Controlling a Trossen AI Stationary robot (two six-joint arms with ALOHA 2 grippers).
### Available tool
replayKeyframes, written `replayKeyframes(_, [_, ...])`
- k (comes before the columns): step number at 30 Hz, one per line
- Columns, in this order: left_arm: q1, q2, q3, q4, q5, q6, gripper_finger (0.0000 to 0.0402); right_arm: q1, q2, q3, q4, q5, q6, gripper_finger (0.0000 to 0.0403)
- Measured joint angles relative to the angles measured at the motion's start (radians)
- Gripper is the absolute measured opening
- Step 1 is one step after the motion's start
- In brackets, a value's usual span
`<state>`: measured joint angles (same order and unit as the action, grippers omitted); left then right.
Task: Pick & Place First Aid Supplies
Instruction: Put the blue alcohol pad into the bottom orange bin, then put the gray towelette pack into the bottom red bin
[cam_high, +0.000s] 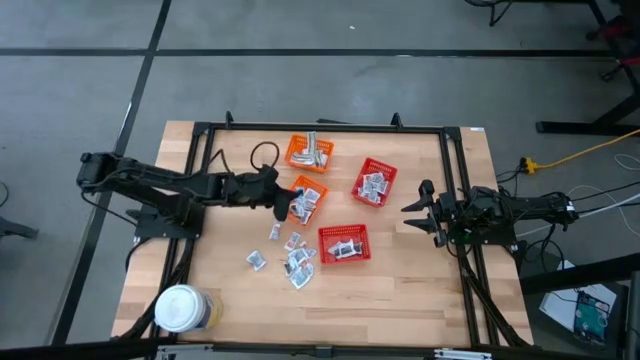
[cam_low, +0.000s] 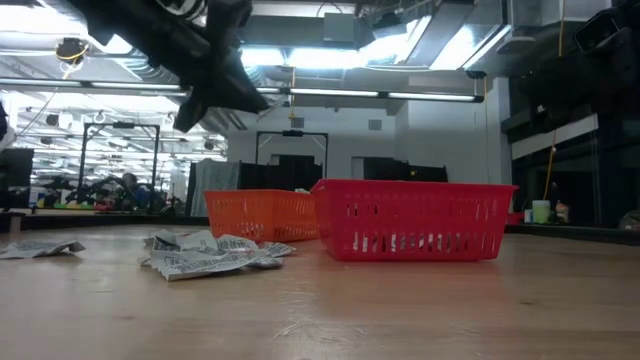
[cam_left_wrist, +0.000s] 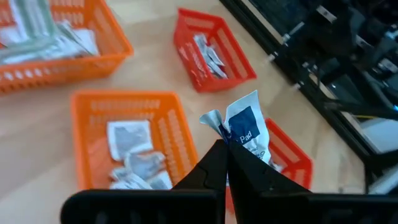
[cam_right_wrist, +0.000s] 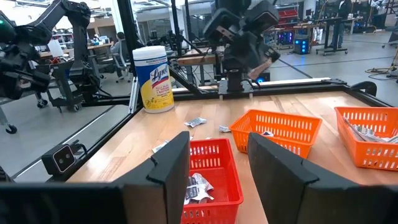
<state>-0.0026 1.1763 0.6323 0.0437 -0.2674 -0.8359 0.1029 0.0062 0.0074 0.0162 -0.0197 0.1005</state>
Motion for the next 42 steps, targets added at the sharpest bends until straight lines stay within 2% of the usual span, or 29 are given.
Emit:
replayKeyframes(3, [0.033,0.000,0.000,-0.001,0.001,0.026,0.0003,0.000,0.000,0.000,0.000,0.000,0.000,0.0163])
replayKeyframes(7, [0.072,0.004,0.000,0.000,0.059,0.053,0.0003,0.000,0.000,0.000,0.000,0.000,0.000,0.0163])
replayKeyframes(12, [0.080,0.040,0.014,-0.024,0.095,0.066,0.0003,0.000,0.000,0.000,0.000,0.000,0.000,0.0163])
replayKeyframes(23, [0.084,0.265,0.264,-0.382,0.143,0.255,0.0003,0.000,0.000,0.000,0.000,0.000,0.000,0.0163])
replayKeyframes(29, [0.083,0.359,0.338,-0.400,0.192,0.390,0.0007,0.000,0.000,0.000,0.000,0.000,0.000,0.0163])
replayKeyframes(33, [0.083,0.383,0.362,-0.412,0.207,0.438,0.0030,0.000,0.000,0.000,0.000,0.000,0.000,0.0163])
replayKeyframes(42, [0.083,0.354,0.365,-0.445,0.193,0.464,0.0110,0.000,0.000,0.000,0.000,0.000,0.000,0.0163])
